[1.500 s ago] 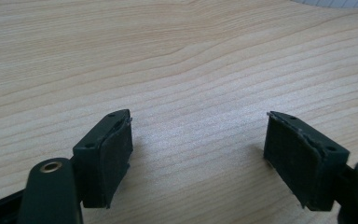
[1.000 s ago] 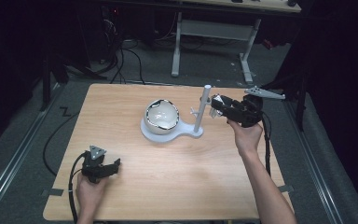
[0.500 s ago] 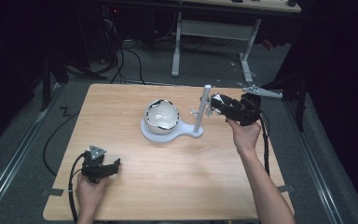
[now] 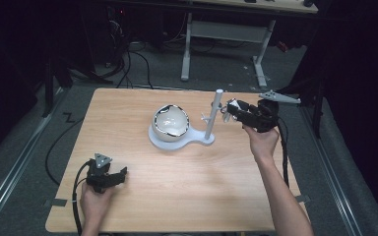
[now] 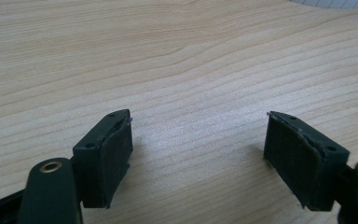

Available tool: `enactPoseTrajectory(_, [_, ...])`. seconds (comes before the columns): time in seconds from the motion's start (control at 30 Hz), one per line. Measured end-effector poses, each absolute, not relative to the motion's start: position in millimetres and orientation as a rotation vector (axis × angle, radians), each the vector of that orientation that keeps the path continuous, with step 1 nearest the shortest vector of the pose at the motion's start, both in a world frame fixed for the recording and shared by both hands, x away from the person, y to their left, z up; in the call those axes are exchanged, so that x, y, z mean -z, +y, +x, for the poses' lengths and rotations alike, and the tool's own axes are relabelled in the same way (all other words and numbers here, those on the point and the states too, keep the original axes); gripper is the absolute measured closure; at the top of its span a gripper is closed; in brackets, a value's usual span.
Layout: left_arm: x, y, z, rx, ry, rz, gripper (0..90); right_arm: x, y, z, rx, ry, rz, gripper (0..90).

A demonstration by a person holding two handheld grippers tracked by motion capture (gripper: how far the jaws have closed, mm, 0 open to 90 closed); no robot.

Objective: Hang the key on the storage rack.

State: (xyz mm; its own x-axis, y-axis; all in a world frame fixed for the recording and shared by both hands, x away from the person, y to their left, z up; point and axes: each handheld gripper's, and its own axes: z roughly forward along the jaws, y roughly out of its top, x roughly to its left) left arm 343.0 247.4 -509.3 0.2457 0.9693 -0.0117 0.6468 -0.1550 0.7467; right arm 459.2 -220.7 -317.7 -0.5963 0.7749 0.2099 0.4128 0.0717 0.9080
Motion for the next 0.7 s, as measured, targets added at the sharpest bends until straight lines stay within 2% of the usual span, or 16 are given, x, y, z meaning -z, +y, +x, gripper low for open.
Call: enactPoseTrajectory(0.7, [509.3, 247.3, 343.0, -0.648, 1.473, 1.883, 24.1, 339.6, -235.7, 461.9, -1.581, 2.034, 1.226, 51.1])
